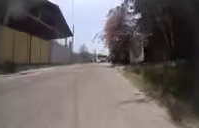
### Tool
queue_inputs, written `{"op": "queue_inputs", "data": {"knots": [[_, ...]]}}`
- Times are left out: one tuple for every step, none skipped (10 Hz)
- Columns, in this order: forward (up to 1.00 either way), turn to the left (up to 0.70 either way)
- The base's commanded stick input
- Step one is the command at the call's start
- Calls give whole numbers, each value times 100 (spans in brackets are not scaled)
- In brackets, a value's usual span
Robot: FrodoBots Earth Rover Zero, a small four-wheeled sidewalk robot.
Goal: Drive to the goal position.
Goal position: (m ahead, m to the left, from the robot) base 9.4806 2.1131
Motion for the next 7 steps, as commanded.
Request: {"op": "queue_inputs", "data": {"knots": [[100, 0], [100, 0], [100, 0], [100, 0], [100, 0], [100, 0], [100, 0]]}}
